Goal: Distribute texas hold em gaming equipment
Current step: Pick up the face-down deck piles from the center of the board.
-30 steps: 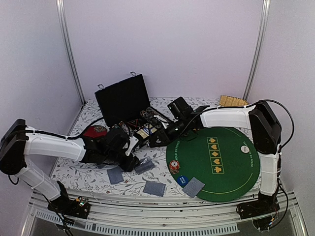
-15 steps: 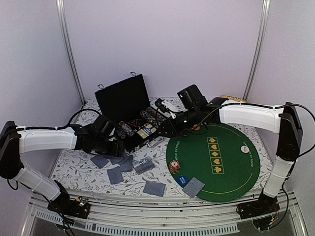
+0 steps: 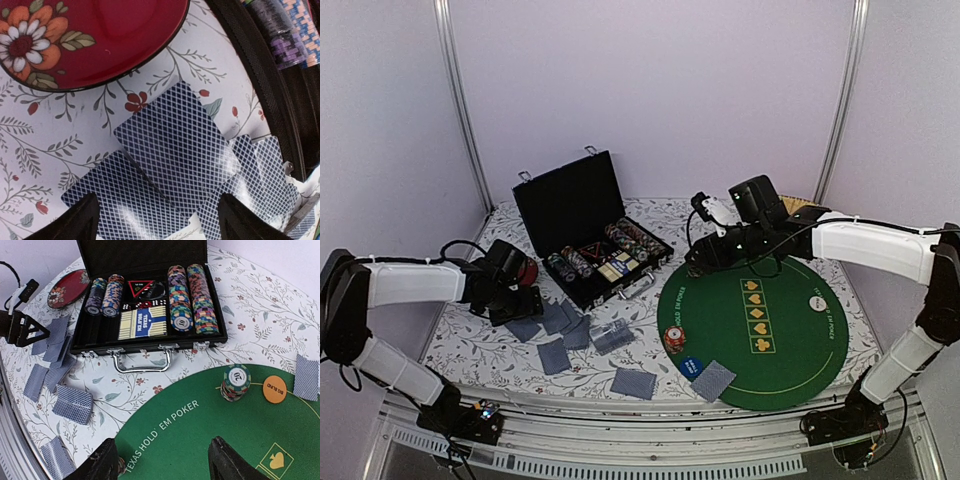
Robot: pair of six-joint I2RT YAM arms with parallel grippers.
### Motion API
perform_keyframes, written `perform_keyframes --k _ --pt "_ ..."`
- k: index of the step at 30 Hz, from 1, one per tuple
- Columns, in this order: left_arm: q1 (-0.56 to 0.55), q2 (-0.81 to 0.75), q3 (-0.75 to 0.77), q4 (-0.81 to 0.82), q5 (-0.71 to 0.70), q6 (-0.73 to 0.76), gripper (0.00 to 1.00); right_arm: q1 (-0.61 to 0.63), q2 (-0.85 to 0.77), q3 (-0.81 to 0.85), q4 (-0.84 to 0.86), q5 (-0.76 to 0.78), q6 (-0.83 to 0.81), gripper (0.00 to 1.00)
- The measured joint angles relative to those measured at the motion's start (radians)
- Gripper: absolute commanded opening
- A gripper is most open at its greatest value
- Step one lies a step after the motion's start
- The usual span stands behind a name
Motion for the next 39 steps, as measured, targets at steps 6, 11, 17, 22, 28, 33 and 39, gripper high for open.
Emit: perform_keyframes --k 6,11,17,22,28,33,39 --pt "0.042 0.037 -0.013 0.066 0.037 -0.035 0.78 -0.005 -0.002 -0.031 0.001 0.015 0.005 0.63" --pt "0.059 0.089 -0.014 0.134 0.067 -0.057 0.68 -0.004 -0.001 -0.035 0.005 0.010 0.005 0.63" --pt "0.060 0.136 0.006 0.205 0.099 -0.069 0.49 -0.004 0.024 -0.033 0.011 -0.008 0.002 0.63" --pt "0.061 0.160 0.010 0.239 0.124 -0.077 0.17 -0.004 0.040 -0.033 0.010 -0.016 -0.002 0.63" --pt "0.063 0.166 0.010 0.239 0.157 -0.072 0.00 -0.004 0.043 -0.024 0.003 -0.019 -0.009 0.63" --pt "0.063 0.135 0.010 0.236 0.175 -0.058 0.00 -0.004 0.047 0.007 0.002 -0.023 -0.016 0.63" --pt "0.063 0.066 -0.003 0.224 0.208 -0.048 0.00 -0.004 0.047 0.010 0.002 -0.027 -0.026 0.63"
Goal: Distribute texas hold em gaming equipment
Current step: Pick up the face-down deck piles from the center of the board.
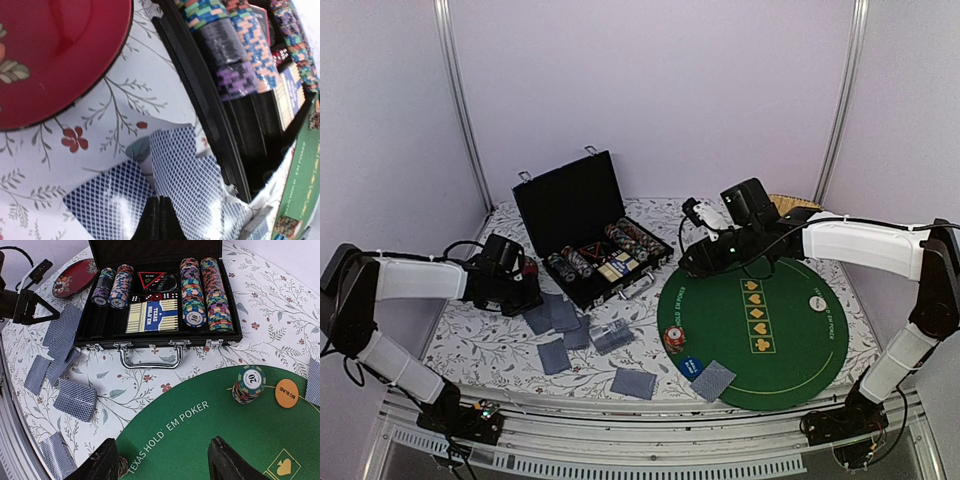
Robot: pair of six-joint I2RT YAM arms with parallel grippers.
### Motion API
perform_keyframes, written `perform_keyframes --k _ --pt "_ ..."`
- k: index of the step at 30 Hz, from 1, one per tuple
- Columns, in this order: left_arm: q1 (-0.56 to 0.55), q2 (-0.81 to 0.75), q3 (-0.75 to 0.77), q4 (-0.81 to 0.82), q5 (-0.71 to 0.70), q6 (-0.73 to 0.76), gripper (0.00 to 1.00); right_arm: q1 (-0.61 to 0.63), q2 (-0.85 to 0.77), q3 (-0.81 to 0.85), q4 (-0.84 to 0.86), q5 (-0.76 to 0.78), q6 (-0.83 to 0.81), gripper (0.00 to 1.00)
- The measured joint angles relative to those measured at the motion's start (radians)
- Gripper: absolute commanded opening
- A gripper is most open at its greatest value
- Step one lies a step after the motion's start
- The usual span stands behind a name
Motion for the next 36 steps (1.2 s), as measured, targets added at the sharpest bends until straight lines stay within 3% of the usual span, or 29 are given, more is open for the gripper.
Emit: perform_keyframes --k 12,20,26,36 --pt "-0.042 -0.135 -0.128 0.036 0.069 -0.106 0.00 0.000 0.000 0.013 -0.001 -0.014 -0.001 0.63" --pt "-0.073 -0.067 -0.139 0.081 0.084 -0.134 0.24 0.000 0.000 0.013 -0.001 -0.022 -0.001 0.63" --pt "-0.080 -0.037 -0.139 0.081 0.082 -0.138 0.34 0.000 -0.003 0.013 -0.001 -0.029 -0.001 0.63" --pt "-0.083 0.060 -0.090 0.182 0.106 -0.100 0.30 0.000 -0.004 0.013 -0.001 -0.040 0.000 0.63"
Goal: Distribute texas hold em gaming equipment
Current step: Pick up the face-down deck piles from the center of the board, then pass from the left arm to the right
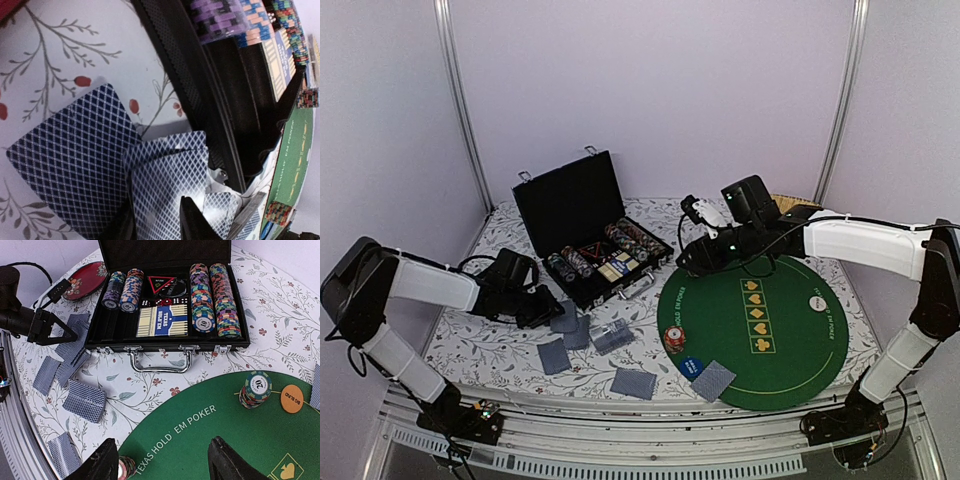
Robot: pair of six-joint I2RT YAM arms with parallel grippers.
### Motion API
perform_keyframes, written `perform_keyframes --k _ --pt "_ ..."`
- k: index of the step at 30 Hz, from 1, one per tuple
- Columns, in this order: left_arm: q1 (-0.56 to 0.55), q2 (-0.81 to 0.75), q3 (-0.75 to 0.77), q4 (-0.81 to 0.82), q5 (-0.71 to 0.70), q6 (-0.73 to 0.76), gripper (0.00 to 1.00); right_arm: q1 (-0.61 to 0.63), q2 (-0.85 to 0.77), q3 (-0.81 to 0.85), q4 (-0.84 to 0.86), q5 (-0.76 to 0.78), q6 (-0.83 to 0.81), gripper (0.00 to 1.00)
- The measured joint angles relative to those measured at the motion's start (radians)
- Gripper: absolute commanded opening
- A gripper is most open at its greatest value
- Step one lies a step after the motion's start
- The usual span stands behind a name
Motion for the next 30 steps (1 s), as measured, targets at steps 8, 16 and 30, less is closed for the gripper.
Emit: perform_keyframes --k 8,16,30 --pt "-0.011 0.046 0.004 0.066 0.063 0.012 0.00 0.000 -0.005 0.000 0.000 -0.001 0.000 0.63" --pt "-0.018 -0.052 0.005 -0.012 0.065 0.044 0.00 0.000 -0.005 0.000 -0.001 -0.042 0.001 0.63" --pt "-0.291 -0.320 0.352 -0.360 0.065 0.470 0.00 0.039 -0.082 0.039 0.074 -0.460 -0.121 0.71"
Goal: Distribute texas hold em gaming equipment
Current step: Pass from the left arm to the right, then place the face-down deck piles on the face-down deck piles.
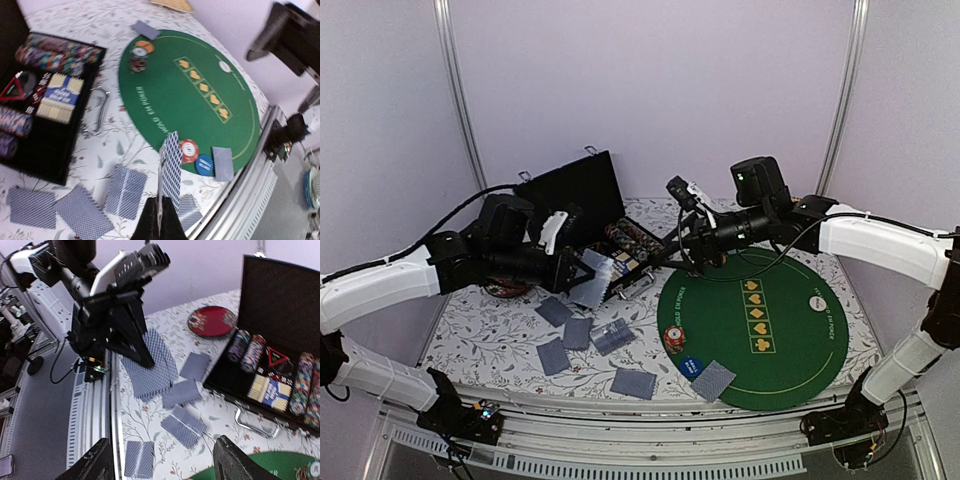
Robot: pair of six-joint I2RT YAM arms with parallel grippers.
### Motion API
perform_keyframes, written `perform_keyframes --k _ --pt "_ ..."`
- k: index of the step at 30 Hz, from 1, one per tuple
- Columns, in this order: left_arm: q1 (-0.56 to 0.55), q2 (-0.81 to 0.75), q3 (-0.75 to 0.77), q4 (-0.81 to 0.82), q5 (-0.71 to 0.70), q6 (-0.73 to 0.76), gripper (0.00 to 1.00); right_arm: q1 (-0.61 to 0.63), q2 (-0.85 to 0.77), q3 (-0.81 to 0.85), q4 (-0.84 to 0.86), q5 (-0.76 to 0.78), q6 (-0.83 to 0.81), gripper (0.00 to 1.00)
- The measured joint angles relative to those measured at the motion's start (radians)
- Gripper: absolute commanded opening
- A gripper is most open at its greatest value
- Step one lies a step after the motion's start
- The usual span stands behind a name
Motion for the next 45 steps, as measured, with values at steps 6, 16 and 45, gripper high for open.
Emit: perform_keyframes --k 6,16,45 --pt "-0.138 0.005 0.042 -0.049 0.051 0.167 0.00 0.054 0.100 0.136 -0.002 -0.079 -0.066 0.72" --pt "-0.182 0.014 0.044 -0.080 0.080 0.263 0.00 0.138 0.240 0.181 -0.055 -0.146 -0.140 0.44" --pt "0.020 -0.029 -0.112 -0.135 -0.332 -0.143 0.98 0.093 0.516 0.160 0.153 -0.068 0.421 0.02"
